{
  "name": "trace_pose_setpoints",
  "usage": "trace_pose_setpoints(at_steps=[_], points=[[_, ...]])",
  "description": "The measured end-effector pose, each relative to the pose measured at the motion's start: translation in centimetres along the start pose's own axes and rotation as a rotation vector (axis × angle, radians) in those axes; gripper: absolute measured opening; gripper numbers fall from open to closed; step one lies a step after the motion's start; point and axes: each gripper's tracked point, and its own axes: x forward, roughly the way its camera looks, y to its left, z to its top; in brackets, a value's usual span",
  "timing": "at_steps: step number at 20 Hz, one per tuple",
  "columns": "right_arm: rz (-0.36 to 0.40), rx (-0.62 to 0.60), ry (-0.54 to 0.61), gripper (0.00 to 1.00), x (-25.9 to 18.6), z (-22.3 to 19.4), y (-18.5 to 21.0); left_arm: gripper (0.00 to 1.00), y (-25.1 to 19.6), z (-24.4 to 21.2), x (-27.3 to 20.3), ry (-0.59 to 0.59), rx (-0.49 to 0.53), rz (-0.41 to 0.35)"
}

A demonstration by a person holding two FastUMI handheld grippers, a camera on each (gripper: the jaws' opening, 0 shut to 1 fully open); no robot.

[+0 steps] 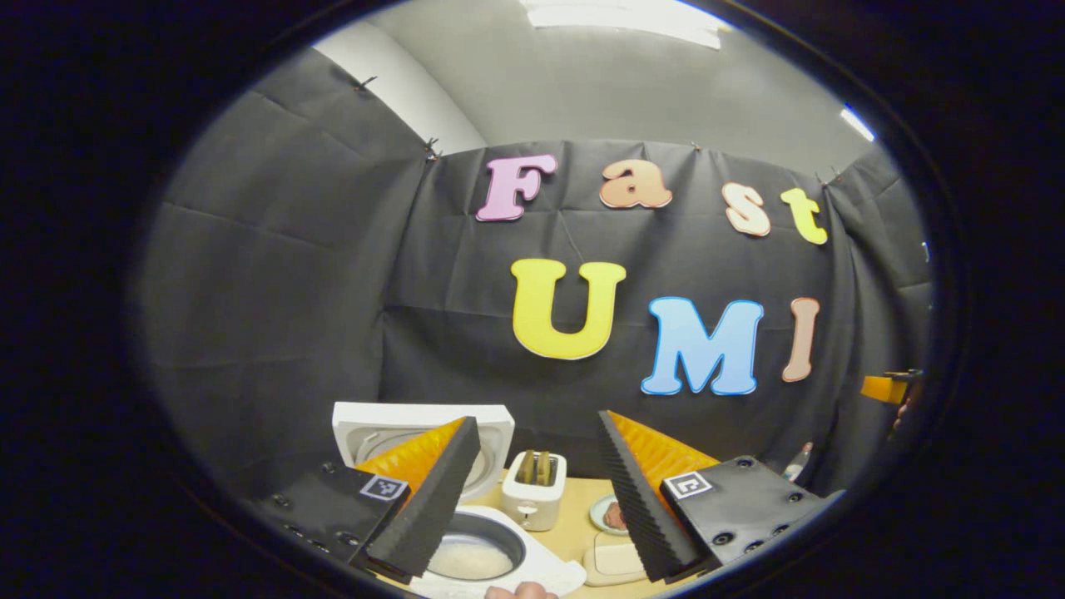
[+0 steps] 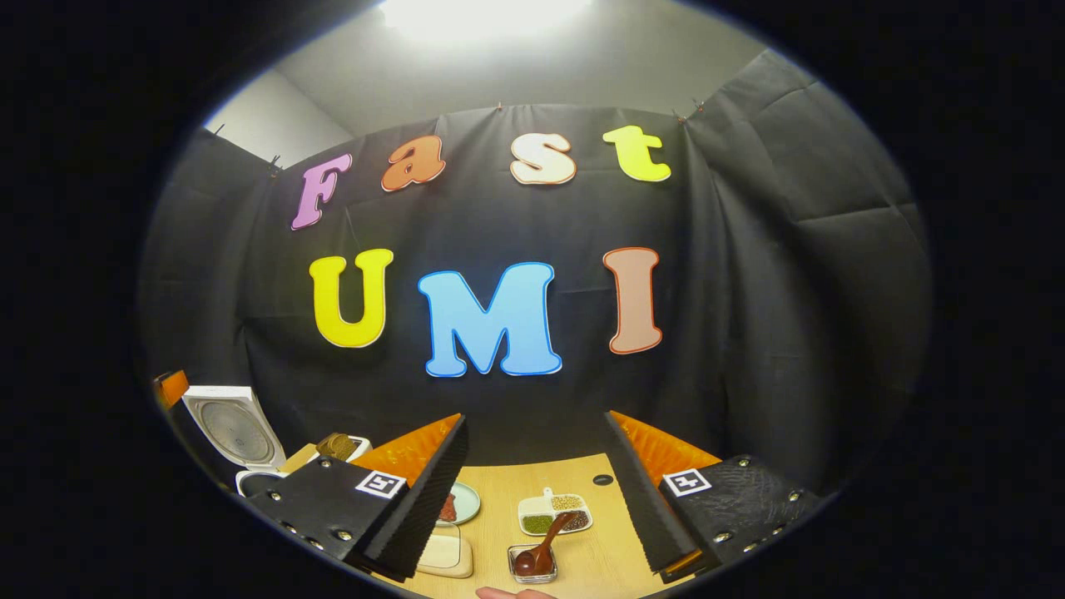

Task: Close the left gripper, press the button to open the rice cooker; take a wooden spoon from the chopstick holder with the right hand, scoop a spoonful of rice and pour it into the rice cooker, then put the wooden spoon back into the chopstick holder.

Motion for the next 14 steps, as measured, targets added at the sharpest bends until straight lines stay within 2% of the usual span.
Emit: trace_pose_setpoints(at_steps=[9,10,14], points=[[0.009,0.030,0.029,0.97,1.7,-2.8,-3.0,0.96,-4.6,1.8,0.7,-0.070,0.077,-0.001],[0.013,0.031,0.033,0.97,2.1,-3.1,-3.2,0.99,-5.1,1.8,0.8,-0.070,0.070,0.001],[0.026,0.042,0.069,0.97,3.3,-4.7,-4.1,0.99,-6.1,2.7,0.9,-0.101,0.054,0.017]])
